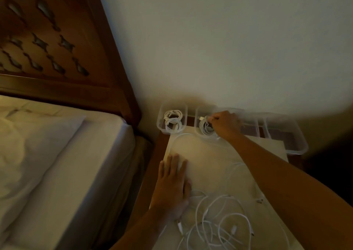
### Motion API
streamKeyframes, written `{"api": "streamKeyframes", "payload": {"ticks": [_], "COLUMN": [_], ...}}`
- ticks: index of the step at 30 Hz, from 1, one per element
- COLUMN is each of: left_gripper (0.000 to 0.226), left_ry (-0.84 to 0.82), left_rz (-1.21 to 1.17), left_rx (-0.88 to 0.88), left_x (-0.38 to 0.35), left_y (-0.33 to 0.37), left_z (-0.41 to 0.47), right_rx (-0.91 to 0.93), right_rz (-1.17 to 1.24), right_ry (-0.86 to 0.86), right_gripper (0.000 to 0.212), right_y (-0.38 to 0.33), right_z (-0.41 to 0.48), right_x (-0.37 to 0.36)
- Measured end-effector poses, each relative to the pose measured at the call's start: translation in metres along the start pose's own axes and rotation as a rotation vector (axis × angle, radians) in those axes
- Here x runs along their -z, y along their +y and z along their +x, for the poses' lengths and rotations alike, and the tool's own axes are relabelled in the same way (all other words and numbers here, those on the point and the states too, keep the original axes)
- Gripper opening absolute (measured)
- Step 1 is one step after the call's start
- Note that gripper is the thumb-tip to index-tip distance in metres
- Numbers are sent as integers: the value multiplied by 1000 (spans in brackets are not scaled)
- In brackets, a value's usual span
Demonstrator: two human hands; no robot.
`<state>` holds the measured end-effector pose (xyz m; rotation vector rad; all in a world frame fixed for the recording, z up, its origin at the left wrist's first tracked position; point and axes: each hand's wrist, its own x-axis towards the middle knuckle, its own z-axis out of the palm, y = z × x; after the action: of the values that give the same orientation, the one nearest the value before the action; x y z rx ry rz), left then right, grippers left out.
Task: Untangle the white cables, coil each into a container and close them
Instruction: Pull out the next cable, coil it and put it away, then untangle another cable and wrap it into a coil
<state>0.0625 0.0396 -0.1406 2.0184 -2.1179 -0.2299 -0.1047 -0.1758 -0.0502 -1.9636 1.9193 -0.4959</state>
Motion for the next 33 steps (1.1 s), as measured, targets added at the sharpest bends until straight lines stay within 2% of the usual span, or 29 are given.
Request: {"api": "streamKeyframes", "payload": {"ticks": [5, 7, 10, 13, 16, 19, 23, 28, 33], "left_gripper": [63, 62, 61, 61, 60, 59, 60, 60, 59], "left_ry": [3, 7, 19, 17, 21, 31, 34, 42, 52], "left_rz": [-1, 4, -9, -2, -7, -6, -8, -24, -25], "left_rx": [-6, -7, -6, -2, -1, -4, -9, -2, -1], "left_x": [0, 1, 1, 1, 0, -1, -2, -2, -3], "left_y": [0, 0, 1, 1, 1, 1, -1, 0, -1], "left_z": [-1, -1, 0, 0, 0, 1, 0, 0, -1], "right_rx": [24, 7, 7, 170, 346, 361, 444, 420, 482], "right_rz": [-201, -117, -64, -245, -421, -382, -401, -483, -474], "right_ry": [95, 147, 101, 54, 74, 82, -29, 77, 42], "right_gripper": [25, 27, 26, 24, 32, 25, 24, 27, 32], "right_y": [3, 3, 1, 4, 3, -4, -5, -11, -7], "right_z": [-6, -8, -11, -13, -19, -24, -22, -16, -16], "right_x": [-9, -9, -7, -5, -5, -8, -16, -12, -8]}}
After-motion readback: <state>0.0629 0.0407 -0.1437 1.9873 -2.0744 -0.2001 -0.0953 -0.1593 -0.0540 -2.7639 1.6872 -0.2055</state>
